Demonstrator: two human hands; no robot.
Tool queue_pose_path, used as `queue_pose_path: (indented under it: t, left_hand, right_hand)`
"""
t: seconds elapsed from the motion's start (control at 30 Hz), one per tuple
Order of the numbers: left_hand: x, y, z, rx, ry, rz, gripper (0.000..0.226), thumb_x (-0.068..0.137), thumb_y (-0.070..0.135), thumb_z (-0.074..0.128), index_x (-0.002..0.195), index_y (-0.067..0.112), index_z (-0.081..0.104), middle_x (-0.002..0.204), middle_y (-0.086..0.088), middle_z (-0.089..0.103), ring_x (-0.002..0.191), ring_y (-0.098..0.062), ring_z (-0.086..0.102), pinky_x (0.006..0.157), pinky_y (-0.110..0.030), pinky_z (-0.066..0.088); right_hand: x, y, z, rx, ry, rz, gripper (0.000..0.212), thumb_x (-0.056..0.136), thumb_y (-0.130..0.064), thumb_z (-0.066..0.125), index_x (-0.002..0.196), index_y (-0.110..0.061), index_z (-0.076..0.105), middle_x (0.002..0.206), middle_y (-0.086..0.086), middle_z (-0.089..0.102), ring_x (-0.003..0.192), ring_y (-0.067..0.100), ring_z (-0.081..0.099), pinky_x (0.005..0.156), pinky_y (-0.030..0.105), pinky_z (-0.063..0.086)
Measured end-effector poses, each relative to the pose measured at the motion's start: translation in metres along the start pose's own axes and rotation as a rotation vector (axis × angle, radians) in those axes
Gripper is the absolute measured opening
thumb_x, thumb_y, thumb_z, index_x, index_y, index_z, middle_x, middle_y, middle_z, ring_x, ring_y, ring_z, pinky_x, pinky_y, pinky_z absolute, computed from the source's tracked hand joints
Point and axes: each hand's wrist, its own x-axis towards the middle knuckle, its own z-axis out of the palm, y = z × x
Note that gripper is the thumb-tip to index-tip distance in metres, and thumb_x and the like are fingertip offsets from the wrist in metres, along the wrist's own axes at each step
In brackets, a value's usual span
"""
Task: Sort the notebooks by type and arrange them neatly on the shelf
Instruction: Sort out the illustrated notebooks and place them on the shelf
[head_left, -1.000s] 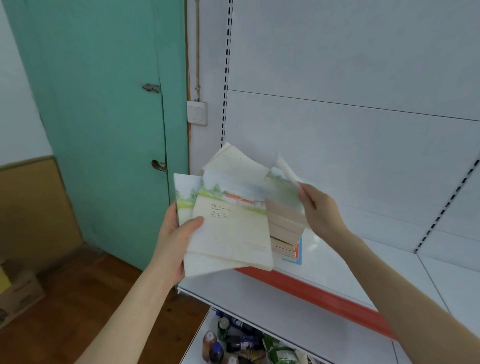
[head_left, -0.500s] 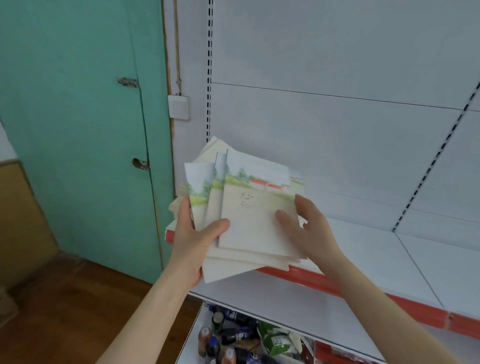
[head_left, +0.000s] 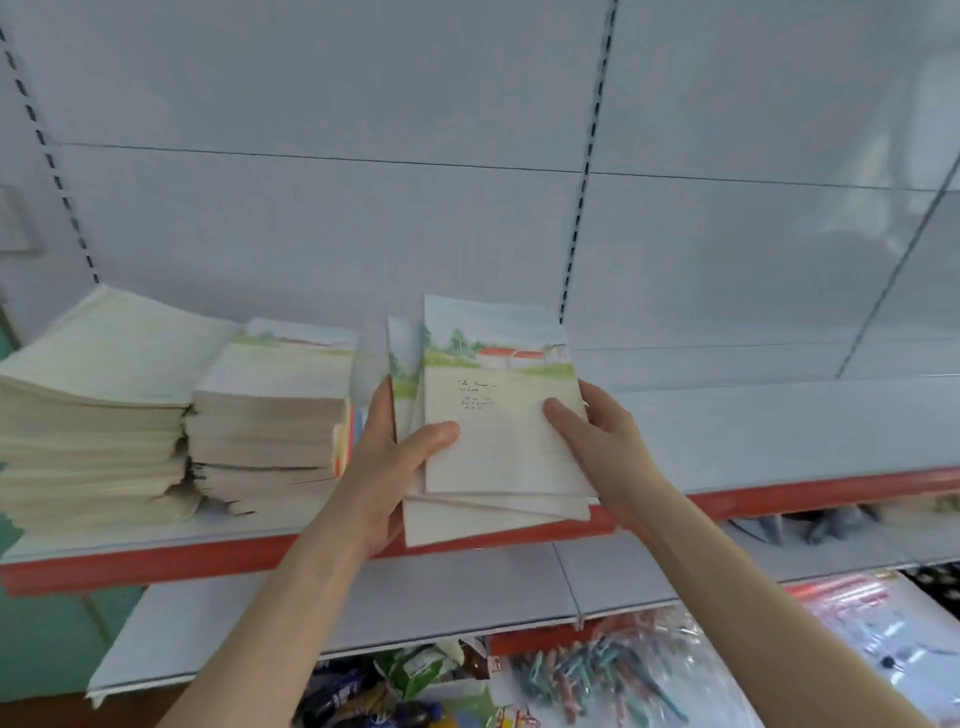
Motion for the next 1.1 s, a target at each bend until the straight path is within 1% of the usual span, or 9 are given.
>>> queue_pose_path:
  t: [0.13, 0.2, 0.4, 0.5, 0.63, 0.73, 0.9, 1.03, 1.1]
  left_hand:
    - [0.034, -0.031, 0.103, -0.033, -0.191, -0.063, 0.051, 0.084, 0.002, 0.059, 0.123, 0.033, 0.047, 0.105, 0.008, 0.07, 0.094, -0.012, 0.068, 0.071, -0.025, 0.056]
    - [0.046, -0.046, 0.162, -0.048, -0.283, -0.087, 0.05, 0.084, 0.002, 0.059, 0.123, 0.031, 0.047, 0.107, 0.006, 0.069, 0.094, -0.013, 0.068, 0.071, -0.026, 0.056]
    - [0.071, -0.088, 0.339, -0.107, -0.49, -0.167, 0.047, 0.085, 0.002, 0.058, 0.125, 0.025, 0.047, 0.106, 0.002, 0.07, 0.094, -0.018, 0.068, 0.073, -0.031, 0.057]
    - [0.08, -0.107, 0.421, -0.118, -0.579, -0.192, 0.046, 0.085, 0.001, 0.058, 0.124, 0.023, 0.048, 0.109, -0.002, 0.068, 0.095, -0.02, 0.068, 0.078, -0.036, 0.056]
    - [0.093, -0.138, 0.518, -0.12, -0.678, -0.239, 0.043, 0.084, 0.0, 0.058, 0.119, 0.024, 0.049, 0.106, -0.005, 0.067, 0.084, -0.018, 0.07, 0.063, -0.029, 0.057]
    - [0.108, -0.165, 0.589, -0.116, -0.77, -0.258, 0.045, 0.083, 0.002, 0.06, 0.122, 0.022, 0.048, 0.106, -0.005, 0.067, 0.083, -0.019, 0.07, 0.059, -0.027, 0.054]
    - [0.143, -0.208, 0.705, -0.144, -0.897, -0.279, 0.051, 0.077, 0.007, 0.067, 0.123, 0.021, 0.048, 0.108, -0.006, 0.068, 0.088, -0.023, 0.069, 0.064, -0.031, 0.056]
    - [0.169, -0.235, 0.8, -0.169, -0.975, -0.303, 0.047, 0.082, 0.001, 0.062, 0.124, 0.016, 0.048, 0.109, -0.009, 0.066, 0.086, -0.021, 0.069, 0.061, -0.026, 0.055]
    - [0.178, -0.248, 0.849, -0.186, -1.02, -0.312, 0.045, 0.084, -0.002, 0.057, 0.124, 0.015, 0.048, 0.108, -0.009, 0.066, 0.085, -0.02, 0.069, 0.06, -0.026, 0.055]
  right_hand:
    - [0.013, 0.006, -0.106, -0.037, 0.157, 0.022, 0.02, 0.09, -0.02, 0.059, 0.109, -0.023, 0.06, 0.088, -0.005, 0.067, 0.072, 0.009, 0.064, 0.066, 0.024, 0.055]
    - [0.018, 0.008, -0.166, -0.047, 0.224, 0.031, 0.022, 0.09, -0.02, 0.059, 0.112, -0.019, 0.061, 0.089, -0.003, 0.067, 0.074, 0.012, 0.064, 0.069, 0.027, 0.055]
    - [0.016, 0.0, -0.341, -0.075, 0.421, 0.032, 0.018, 0.09, -0.02, 0.058, 0.107, -0.025, 0.058, 0.09, -0.008, 0.065, 0.072, 0.005, 0.063, 0.054, 0.013, 0.05]
    - [0.015, 0.003, -0.418, -0.069, 0.536, 0.051, 0.018, 0.089, -0.02, 0.059, 0.107, -0.023, 0.059, 0.092, -0.005, 0.066, 0.078, 0.011, 0.064, 0.068, 0.023, 0.054]
    - [0.014, 0.016, -0.506, -0.024, 0.668, 0.085, 0.018, 0.089, -0.021, 0.059, 0.108, -0.024, 0.059, 0.101, 0.0, 0.066, 0.089, 0.02, 0.065, 0.08, 0.034, 0.055]
    - [0.021, 0.028, -0.571, -0.009, 0.773, 0.102, 0.028, 0.088, -0.021, 0.06, 0.116, -0.02, 0.058, 0.107, 0.004, 0.066, 0.095, 0.025, 0.065, 0.088, 0.042, 0.053]
    - [0.047, 0.038, -0.68, -0.022, 0.867, 0.084, 0.031, 0.089, -0.019, 0.06, 0.12, -0.02, 0.055, 0.104, 0.002, 0.066, 0.085, 0.017, 0.066, 0.07, 0.028, 0.054]
    - [0.068, 0.041, -0.765, -0.028, 0.954, 0.107, 0.036, 0.089, -0.017, 0.061, 0.124, -0.015, 0.055, 0.108, 0.004, 0.065, 0.089, 0.02, 0.066, 0.078, 0.034, 0.056]
    - [0.075, 0.041, -0.809, -0.029, 1.005, 0.1, 0.034, 0.088, -0.018, 0.061, 0.122, -0.016, 0.055, 0.105, 0.002, 0.065, 0.085, 0.017, 0.066, 0.072, 0.031, 0.057]
